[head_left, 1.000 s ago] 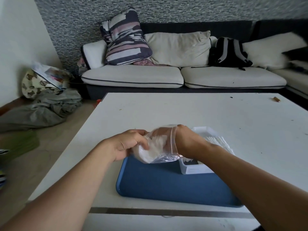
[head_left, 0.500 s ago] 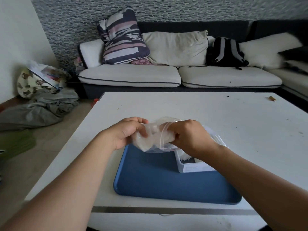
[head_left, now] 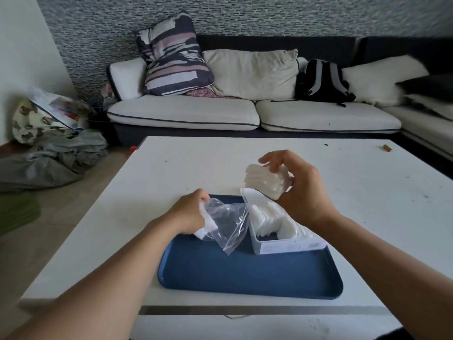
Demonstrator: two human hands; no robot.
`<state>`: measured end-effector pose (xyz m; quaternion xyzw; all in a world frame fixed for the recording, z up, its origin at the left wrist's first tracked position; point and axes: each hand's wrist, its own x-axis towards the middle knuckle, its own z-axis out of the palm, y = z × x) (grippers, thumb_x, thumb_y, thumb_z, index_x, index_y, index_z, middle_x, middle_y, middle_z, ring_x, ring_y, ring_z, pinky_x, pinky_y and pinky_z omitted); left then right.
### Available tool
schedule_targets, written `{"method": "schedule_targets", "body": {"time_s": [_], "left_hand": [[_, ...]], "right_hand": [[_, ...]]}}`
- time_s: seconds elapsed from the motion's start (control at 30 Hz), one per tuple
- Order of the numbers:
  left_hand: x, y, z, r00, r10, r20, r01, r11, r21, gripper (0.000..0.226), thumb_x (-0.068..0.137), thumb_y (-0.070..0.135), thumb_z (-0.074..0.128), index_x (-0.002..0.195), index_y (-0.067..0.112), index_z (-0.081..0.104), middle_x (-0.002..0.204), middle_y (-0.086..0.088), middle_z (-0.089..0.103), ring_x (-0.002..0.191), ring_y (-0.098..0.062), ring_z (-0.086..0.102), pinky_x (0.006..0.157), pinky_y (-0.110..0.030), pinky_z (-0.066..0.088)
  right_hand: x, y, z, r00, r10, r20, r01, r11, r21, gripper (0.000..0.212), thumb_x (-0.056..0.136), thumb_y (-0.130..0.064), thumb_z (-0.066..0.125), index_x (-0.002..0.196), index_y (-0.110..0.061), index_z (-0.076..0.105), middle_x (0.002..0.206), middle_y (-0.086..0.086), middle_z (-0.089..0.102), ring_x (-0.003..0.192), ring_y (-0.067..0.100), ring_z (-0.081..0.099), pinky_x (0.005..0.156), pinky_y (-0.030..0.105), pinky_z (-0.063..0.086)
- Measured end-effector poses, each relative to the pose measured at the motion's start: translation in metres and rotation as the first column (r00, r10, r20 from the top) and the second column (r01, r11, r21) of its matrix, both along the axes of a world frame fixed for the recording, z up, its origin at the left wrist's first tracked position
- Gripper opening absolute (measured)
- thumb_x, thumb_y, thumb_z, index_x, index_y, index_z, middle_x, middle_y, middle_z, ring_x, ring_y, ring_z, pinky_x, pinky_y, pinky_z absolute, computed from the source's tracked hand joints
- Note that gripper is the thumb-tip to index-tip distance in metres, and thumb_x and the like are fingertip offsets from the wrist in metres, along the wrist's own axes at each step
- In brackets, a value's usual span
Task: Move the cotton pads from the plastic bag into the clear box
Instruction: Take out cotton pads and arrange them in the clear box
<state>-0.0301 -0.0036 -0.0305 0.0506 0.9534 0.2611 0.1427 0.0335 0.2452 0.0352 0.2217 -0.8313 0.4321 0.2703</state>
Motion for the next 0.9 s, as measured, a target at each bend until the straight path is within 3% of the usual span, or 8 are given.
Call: {"method": "schedule_targets", "body": {"time_s": [0.13,0.2,0.27,0.33,0.4,0.5,0.77,0.9], "left_hand": [[0.011,0.015,0.028,0.996,-0.084,0.008,0.085,0.992,-0.092,0.083,0.082,0.018,0.067,0.155,0.021,0.028,0.153,-0.003,0.036,0.134,-0.022,0.042,0.102,-0.032,0.042],[0.023,0.032,0.056,0.999,-0.007,-0.031,0.017,0.939,0.345,0.068,0.08,0.034,0.065,0.144,0.016,0.048,0.147,-0.002,0.047,0.13,-0.021,0.047,0.104,-0.036,0.041],[0.04,0.053,0.077,0.982,0.057,0.178,-0.181,0.533,0.827,0.063,0.072,0.049,0.064,0.125,0.015,0.063,0.125,-0.004,0.064,0.114,-0.024,0.061,0.094,-0.039,0.048],[0.056,0.072,0.087,0.939,-0.044,0.341,-0.326,0.209,0.922,0.072,0.069,0.062,0.07,0.124,0.016,0.065,0.108,-0.005,0.07,0.095,-0.023,0.067,0.077,-0.035,0.052],[0.065,0.087,0.086,0.928,-0.09,0.361,-0.351,0.108,0.93,0.072,0.073,0.067,0.073,0.119,0.012,0.066,0.101,-0.008,0.072,0.09,-0.024,0.069,0.071,-0.033,0.054],[0.069,0.1,0.083,0.905,-0.033,0.424,-0.425,-0.046,0.904,0.042,0.085,0.05,0.073,0.098,0.011,0.069,0.091,-0.009,0.072,0.083,-0.022,0.072,0.068,-0.031,0.06],[0.057,0.085,0.076,0.868,-0.128,0.48,-0.493,-0.105,0.864,0.05,0.087,0.058,0.067,0.098,0.01,0.07,0.084,-0.008,0.071,0.073,-0.019,0.07,0.074,-0.03,0.058],[0.053,0.08,0.073,0.856,-0.267,0.442,-0.492,-0.156,0.857,0.045,0.094,0.052,0.06,0.1,0.008,0.069,0.09,-0.011,0.069,0.078,-0.018,0.068,0.075,-0.029,0.059]], "right_hand": [[0.002,-0.004,-0.003,0.999,0.002,0.039,-0.001,1.0,-0.025,0.048,0.066,-0.004,0.09,0.099,-0.02,0.058,0.096,-0.006,0.066,0.082,0.012,0.06,0.061,0.021,0.051],[0.002,-0.008,-0.003,1.0,0.006,0.008,-0.006,1.0,-0.01,0.047,0.064,-0.007,0.09,0.101,-0.016,0.063,0.096,-0.005,0.065,0.082,0.007,0.058,0.063,0.016,0.047],[0.0,-0.013,-0.005,0.998,-0.018,-0.063,0.02,0.999,0.038,0.041,0.063,-0.009,0.09,0.096,-0.011,0.067,0.093,-0.002,0.062,0.079,0.004,0.056,0.063,0.008,0.039],[-0.001,-0.018,-0.007,0.995,-0.046,-0.09,0.05,0.998,0.047,0.04,0.059,-0.01,0.09,0.091,-0.011,0.067,0.088,-0.004,0.059,0.074,0.002,0.054,0.062,0.006,0.036],[0.0,-0.025,-0.007,0.996,-0.067,-0.05,0.067,0.998,-0.001,0.045,0.056,-0.007,0.092,0.092,-0.016,0.067,0.085,-0.016,0.058,0.075,-0.002,0.056,0.063,0.006,0.038],[0.006,-0.035,-0.005,0.998,-0.065,0.004,0.065,0.997,-0.041,0.039,0.066,-0.007,0.085,0.099,-0.02,0.07,0.083,-0.02,0.063,0.078,-0.003,0.062,0.066,0.007,0.042],[0.013,-0.038,-0.002,0.995,0.021,0.096,-0.009,0.992,-0.126,0.057,0.07,-0.007,0.084,0.122,-0.02,0.064,0.105,-0.013,0.071,0.101,0.006,0.068,0.089,0.025,0.055],[0.011,-0.033,0.005,0.943,0.267,0.201,-0.157,0.885,-0.438,0.044,0.081,-0.012,0.074,0.123,-0.007,0.064,0.108,0.01,0.073,0.103,0.019,0.071,0.09,0.034,0.057]]}}
